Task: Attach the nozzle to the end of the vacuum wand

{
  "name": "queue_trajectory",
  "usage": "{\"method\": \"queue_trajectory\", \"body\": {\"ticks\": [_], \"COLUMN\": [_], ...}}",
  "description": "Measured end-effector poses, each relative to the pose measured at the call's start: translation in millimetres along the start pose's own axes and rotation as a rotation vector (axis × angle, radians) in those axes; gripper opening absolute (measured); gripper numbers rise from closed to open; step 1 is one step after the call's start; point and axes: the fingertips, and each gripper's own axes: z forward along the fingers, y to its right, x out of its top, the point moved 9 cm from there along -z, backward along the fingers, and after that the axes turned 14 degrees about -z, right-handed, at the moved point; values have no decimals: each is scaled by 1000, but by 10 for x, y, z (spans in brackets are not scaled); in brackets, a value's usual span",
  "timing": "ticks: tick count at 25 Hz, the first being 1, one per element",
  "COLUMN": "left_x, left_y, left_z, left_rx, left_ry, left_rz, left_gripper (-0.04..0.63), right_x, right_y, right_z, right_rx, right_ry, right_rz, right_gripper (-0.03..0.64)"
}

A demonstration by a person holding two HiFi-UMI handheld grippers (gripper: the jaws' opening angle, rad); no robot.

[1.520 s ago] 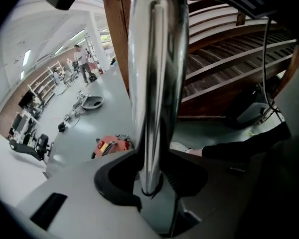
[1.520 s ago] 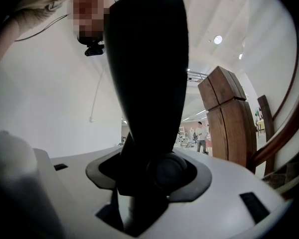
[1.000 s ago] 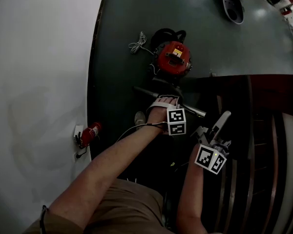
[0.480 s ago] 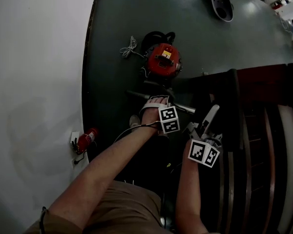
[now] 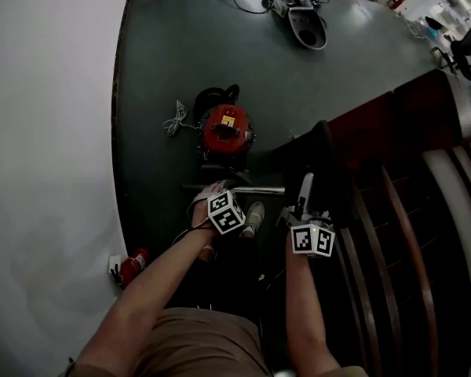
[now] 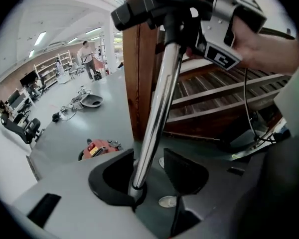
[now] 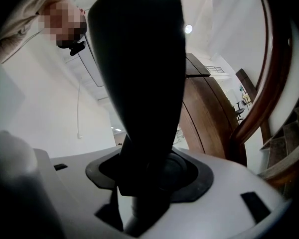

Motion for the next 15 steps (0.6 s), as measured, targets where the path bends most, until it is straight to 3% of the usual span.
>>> {"method": "queue_trajectory", "body": {"ticks": [7, 15], "left_x": [456, 982], "left_y": [73, 180], "left_z": [-403, -553], "left_rx": [-26, -2], "left_ry": [159, 183], "left_rz": [-91, -115], "left_gripper": [179, 178], "right_x": [-116, -254], "right_y": [627, 1216], "right_z": [173, 268], "right_rx": [-13, -20], "right_ry": [-113, -227], "right_rz": [58, 106], "right_gripper": [253, 253]}}
